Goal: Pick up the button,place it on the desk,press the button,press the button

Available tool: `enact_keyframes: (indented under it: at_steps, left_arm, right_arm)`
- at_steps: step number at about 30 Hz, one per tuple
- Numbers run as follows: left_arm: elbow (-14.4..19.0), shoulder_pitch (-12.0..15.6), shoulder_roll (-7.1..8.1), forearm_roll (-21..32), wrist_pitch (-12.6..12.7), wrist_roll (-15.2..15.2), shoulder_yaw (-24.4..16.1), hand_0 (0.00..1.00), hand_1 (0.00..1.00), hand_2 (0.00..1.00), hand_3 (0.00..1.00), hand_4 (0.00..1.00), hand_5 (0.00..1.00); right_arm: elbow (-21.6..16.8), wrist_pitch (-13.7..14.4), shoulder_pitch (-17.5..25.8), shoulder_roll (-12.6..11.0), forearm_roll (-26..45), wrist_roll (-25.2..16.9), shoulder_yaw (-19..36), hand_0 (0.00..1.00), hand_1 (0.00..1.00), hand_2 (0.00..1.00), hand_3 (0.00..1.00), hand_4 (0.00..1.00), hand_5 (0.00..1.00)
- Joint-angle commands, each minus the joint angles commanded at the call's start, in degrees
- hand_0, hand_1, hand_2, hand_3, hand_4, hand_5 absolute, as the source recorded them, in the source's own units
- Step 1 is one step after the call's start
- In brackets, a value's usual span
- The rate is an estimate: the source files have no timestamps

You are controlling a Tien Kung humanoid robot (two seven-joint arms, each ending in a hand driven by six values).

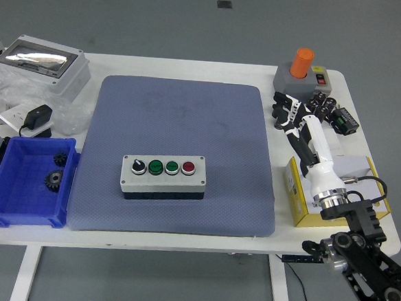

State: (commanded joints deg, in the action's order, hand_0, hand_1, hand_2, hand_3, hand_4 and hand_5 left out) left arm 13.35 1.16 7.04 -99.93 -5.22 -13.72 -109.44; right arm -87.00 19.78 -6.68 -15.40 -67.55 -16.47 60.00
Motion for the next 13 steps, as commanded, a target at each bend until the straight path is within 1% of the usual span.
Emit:
enact_keyframes:
  at_steps: [4,5,13]
  left_arm:
    - [0.0,0.1,-0.23,0.3,0.0,-0.3,0.3,0.678,0.661,0.623,0.747,0.869,0.706]
    - [0.1,0.1,-0.26,0.4,0.0,-0.3,0.3,0.678,0.661,0.624,0.746,0.867,0.702]
    - [0.1,0.3,-0.26,0.8,0.0,-0.6,0.6,0.678,0.662,0.625,0.748,0.865,0.698]
  right_arm:
    - [0.2,0.2,0.0,0.1,0.1,-0.2,0.0,0.918,0.875,0.878,0.854,0.957,0.802]
    - [0.2,0.3,0.0,0.2,0.1,-0.2,-0.1,0.918,0.876,0.879,0.854,0.949,0.785]
    - [-0.2,1.0,-0.1,0.1,-0.8,-0.1,-0.4,0.918,0.873,0.878,0.863,0.955,0.774]
